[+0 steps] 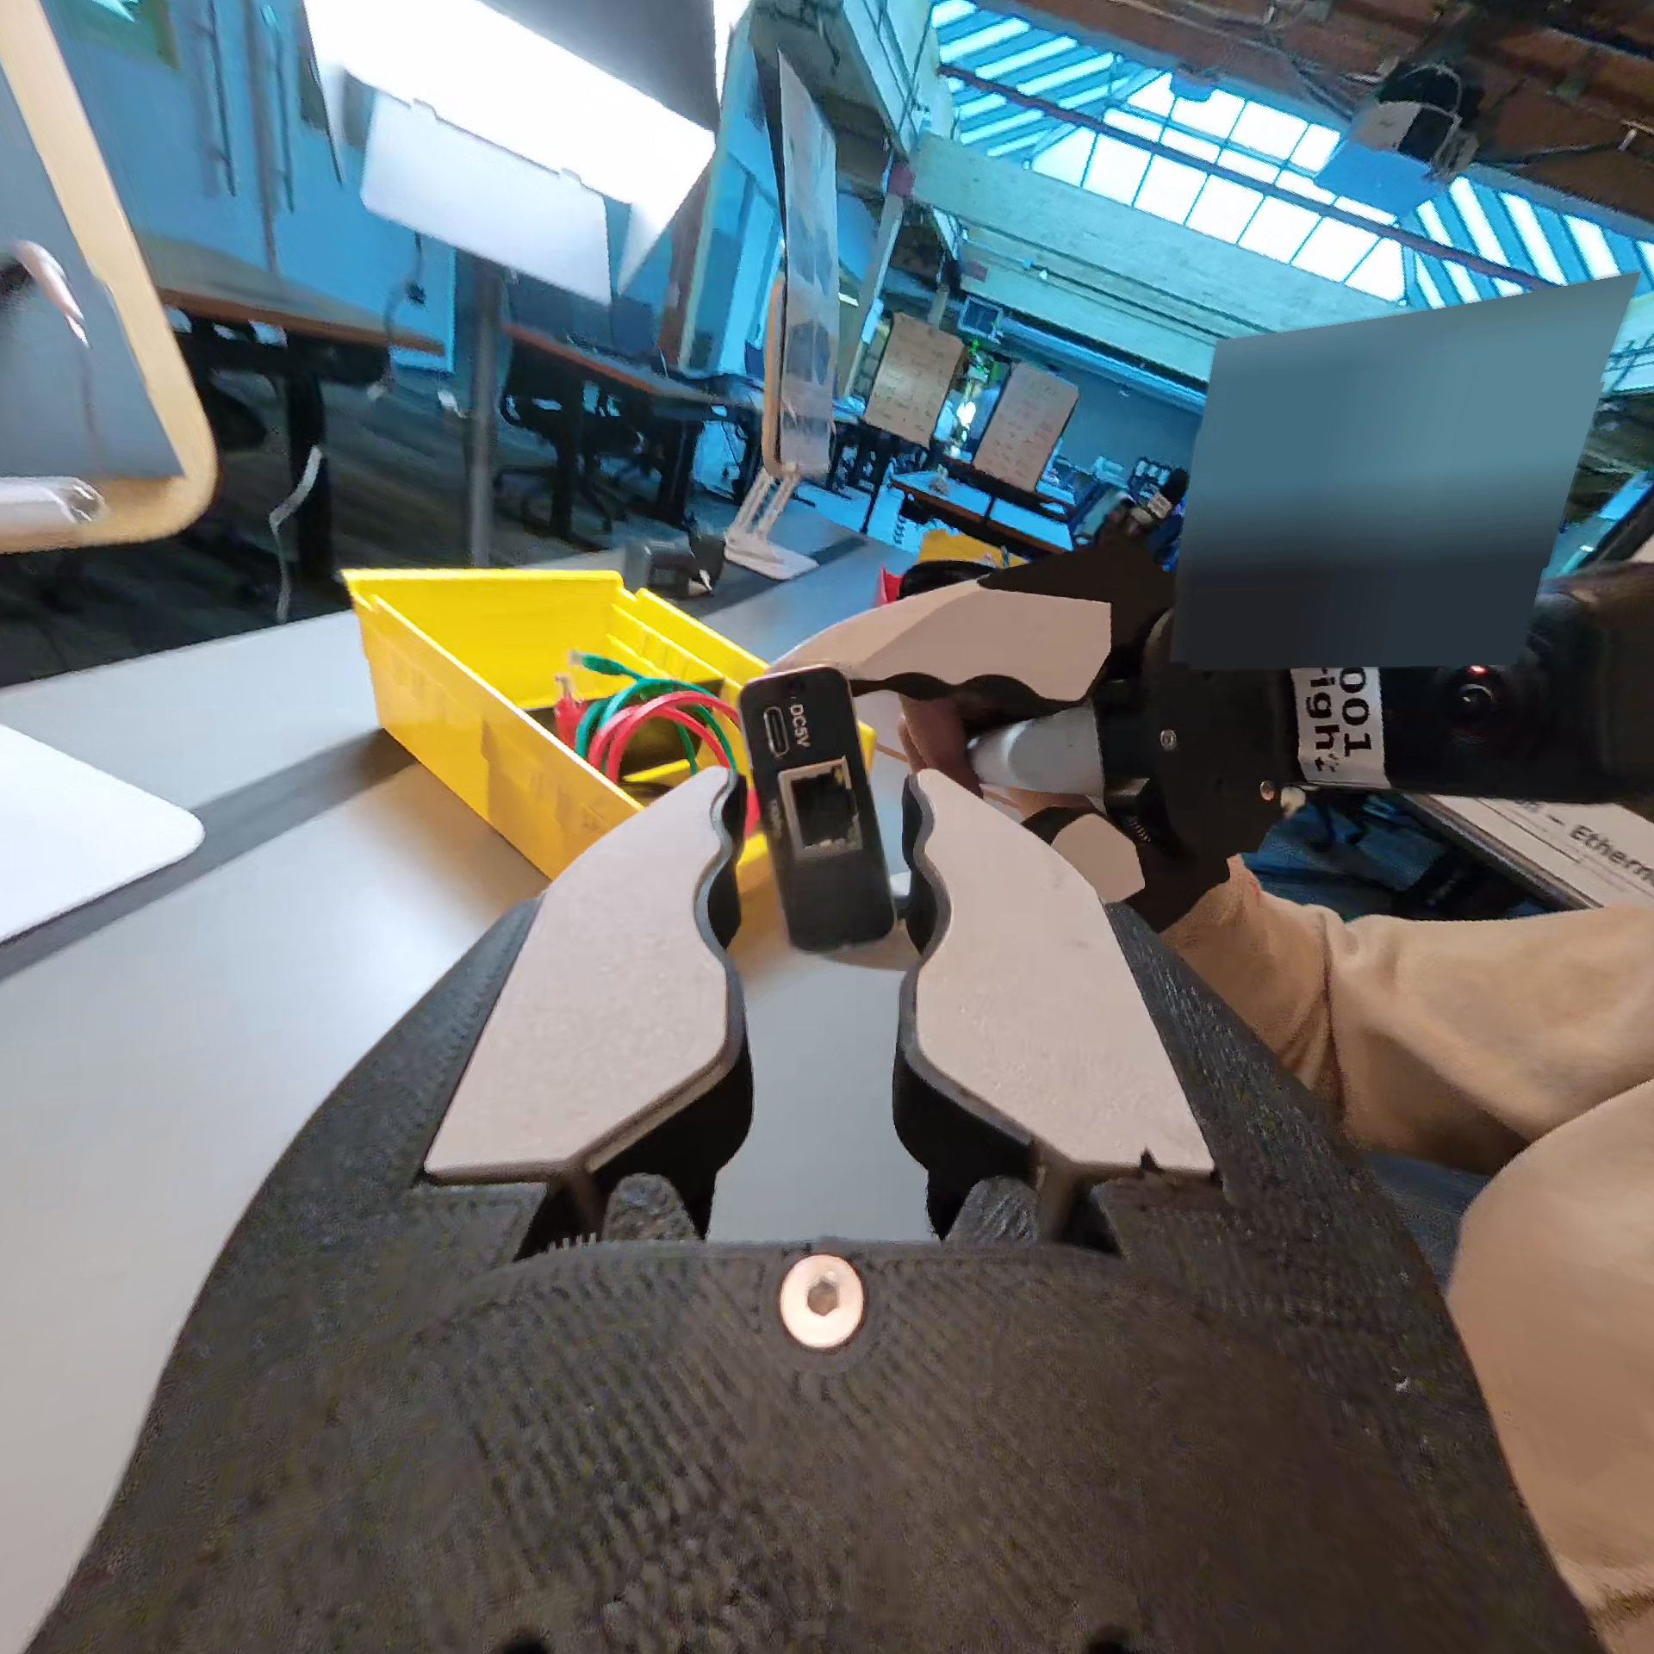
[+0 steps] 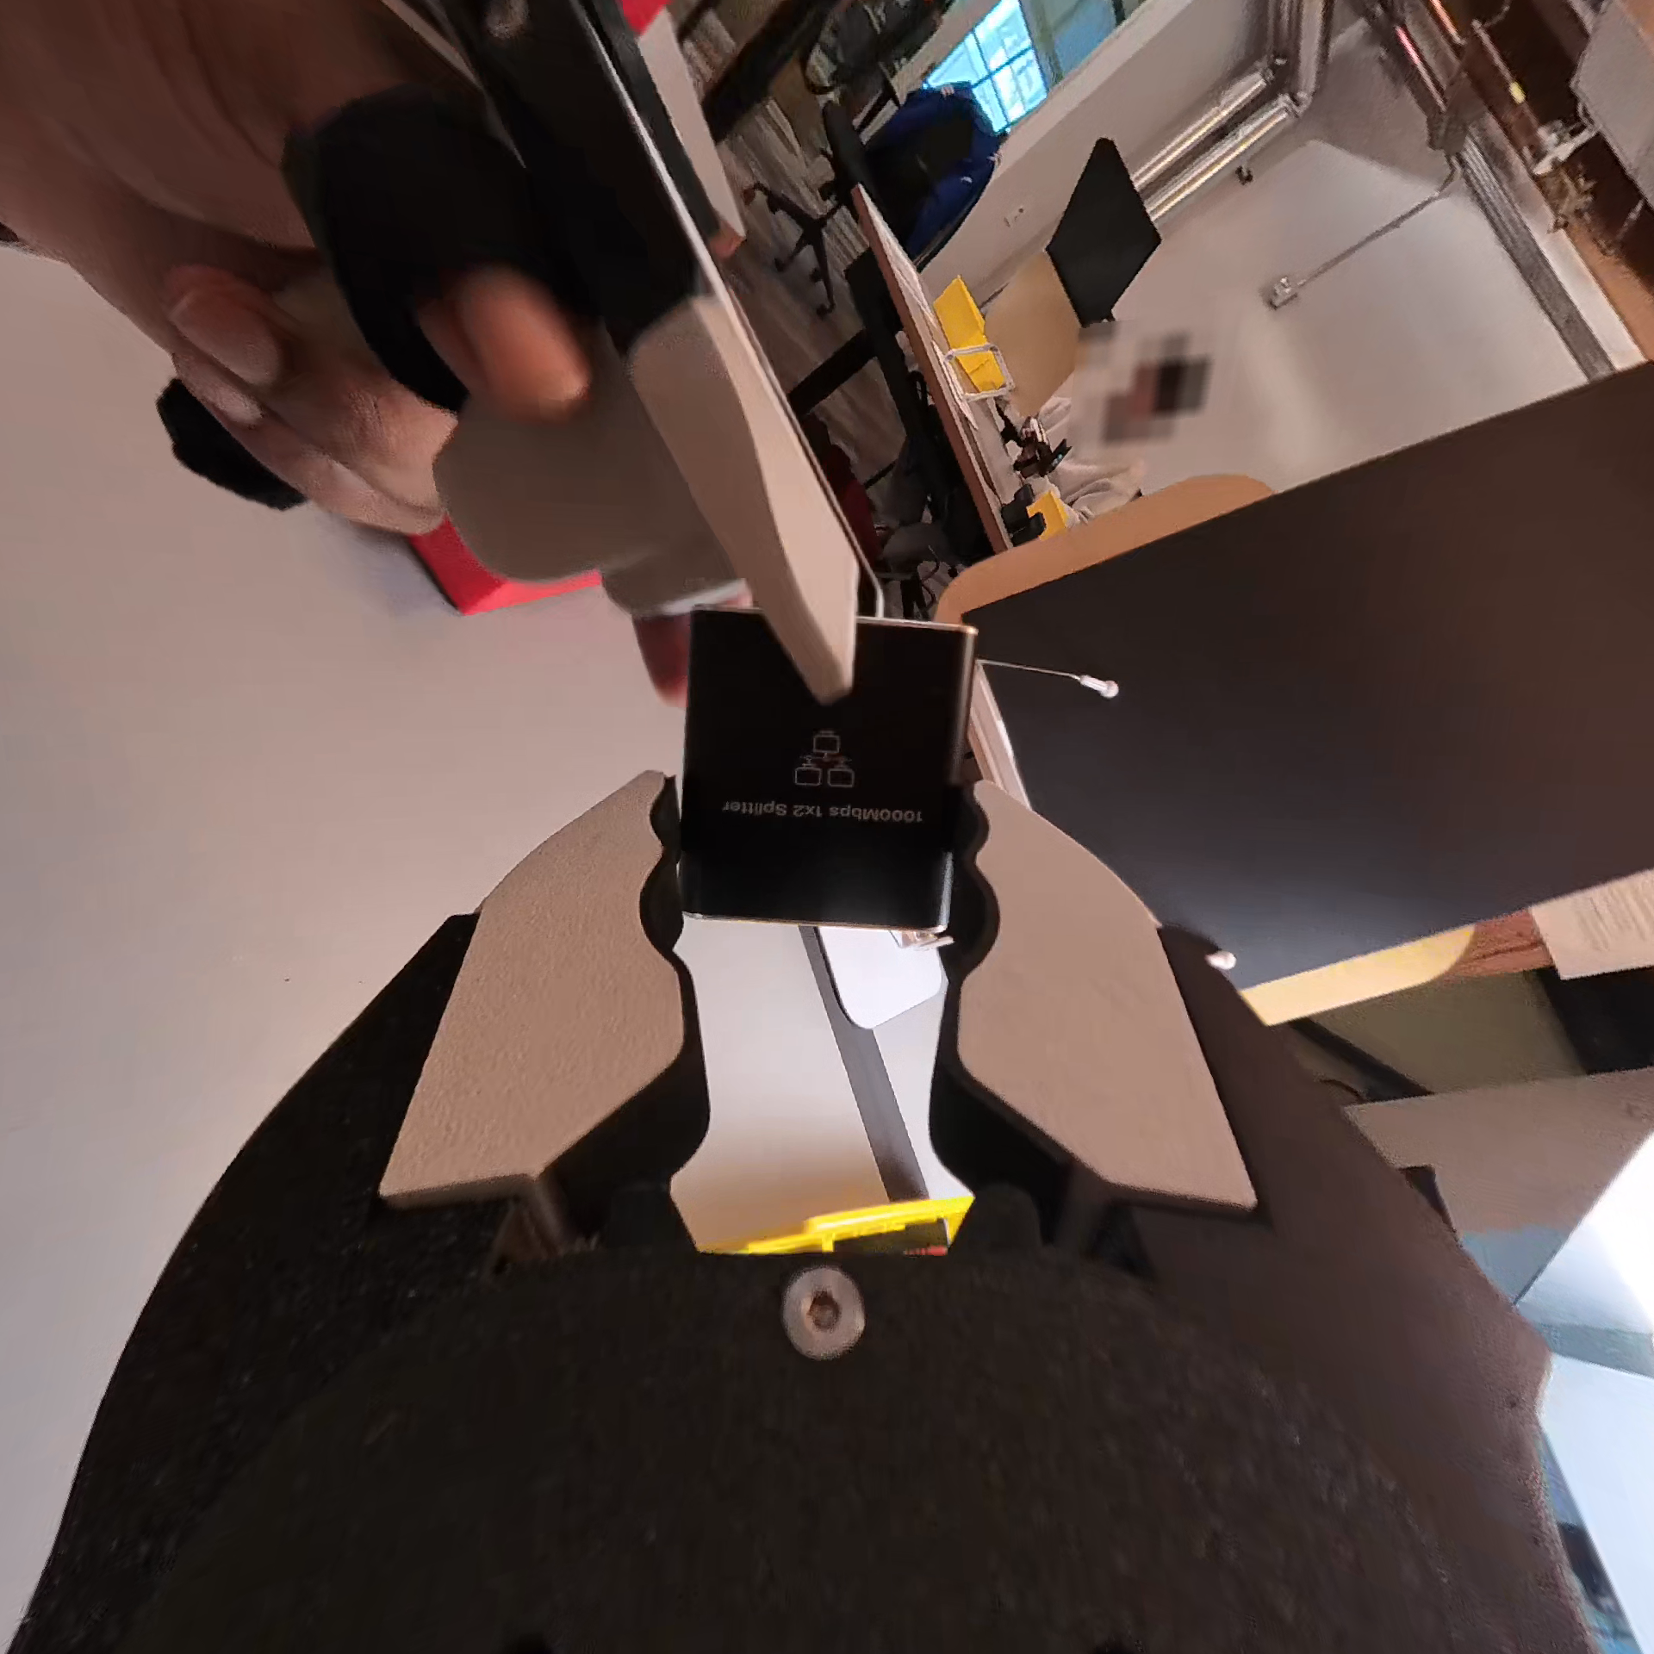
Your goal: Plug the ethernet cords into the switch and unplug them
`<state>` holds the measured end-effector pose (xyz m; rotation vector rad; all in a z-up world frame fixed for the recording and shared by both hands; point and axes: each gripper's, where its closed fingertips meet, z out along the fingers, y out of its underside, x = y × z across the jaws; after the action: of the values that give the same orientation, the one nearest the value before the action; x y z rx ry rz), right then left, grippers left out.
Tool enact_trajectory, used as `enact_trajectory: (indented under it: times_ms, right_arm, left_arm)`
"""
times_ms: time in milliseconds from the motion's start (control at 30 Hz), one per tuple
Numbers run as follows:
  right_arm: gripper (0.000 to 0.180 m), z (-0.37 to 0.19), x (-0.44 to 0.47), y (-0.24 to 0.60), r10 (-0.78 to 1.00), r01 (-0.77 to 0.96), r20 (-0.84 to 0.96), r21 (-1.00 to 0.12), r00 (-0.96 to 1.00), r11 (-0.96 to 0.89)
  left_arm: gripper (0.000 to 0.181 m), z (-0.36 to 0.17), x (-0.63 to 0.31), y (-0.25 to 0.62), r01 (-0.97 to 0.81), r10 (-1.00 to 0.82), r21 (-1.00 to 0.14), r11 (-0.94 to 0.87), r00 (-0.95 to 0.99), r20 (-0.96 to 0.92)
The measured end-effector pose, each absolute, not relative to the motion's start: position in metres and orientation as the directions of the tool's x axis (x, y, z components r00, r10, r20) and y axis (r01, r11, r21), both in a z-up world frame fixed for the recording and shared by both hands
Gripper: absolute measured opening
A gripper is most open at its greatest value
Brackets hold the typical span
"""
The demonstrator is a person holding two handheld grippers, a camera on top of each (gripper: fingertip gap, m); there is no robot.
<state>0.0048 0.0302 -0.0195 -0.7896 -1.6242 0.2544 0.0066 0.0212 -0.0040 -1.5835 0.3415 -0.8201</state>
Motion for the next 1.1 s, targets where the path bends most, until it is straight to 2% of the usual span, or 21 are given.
enact_trajectory:
  times_ms: [33,233,400,567,800,967,1100]
  right_arm:
    - [0.058,-0.015,0.008,0.034,0.625,0.348,0.780,-0.585,-0.003,0.732]
    - [0.058,0.022,0.055,0.105,0.663,0.410,0.733,-0.657,0.151,0.632]
    - [0.059,0.027,0.095,0.223,0.682,0.582,0.695,-0.659,0.228,0.477]
    - [0.058,-0.012,0.111,0.315,0.823,0.680,0.501,-0.704,0.268,0.206]
    - [0.058,-0.093,0.114,0.380,0.900,0.785,0.301,-0.616,0.314,-0.067]
    - [0.058,-0.135,0.115,0.395,0.925,0.814,0.184,-0.552,0.332,-0.182]
    - [0.058,-0.164,0.118,0.396,0.937,0.855,0.135,-0.467,0.322,-0.227]
  left_arm:
    - [0.034,0.002,0.001,0.020,0.237,-0.637,-0.956,-0.173,0.714,0.292]
    - [0.032,0.043,-0.049,0.007,0.231,-0.565,-0.973,-0.015,0.801,0.199]
    - [0.025,0.072,-0.078,-0.010,0.243,-0.546,-0.966,0.092,0.823,0.156]
    - [0.025,0.079,-0.093,-0.018,0.185,-0.502,-0.974,0.131,0.859,0.096]
    - [0.026,0.077,-0.111,-0.017,-0.022,-0.325,-0.985,0.170,0.942,-0.077]
    - [0.028,0.069,-0.125,-0.011,-0.058,-0.266,-0.989,0.139,0.959,-0.094]
    - [0.031,0.052,-0.140,-0.001,-0.082,-0.220,-0.996,0.046,0.971,-0.091]
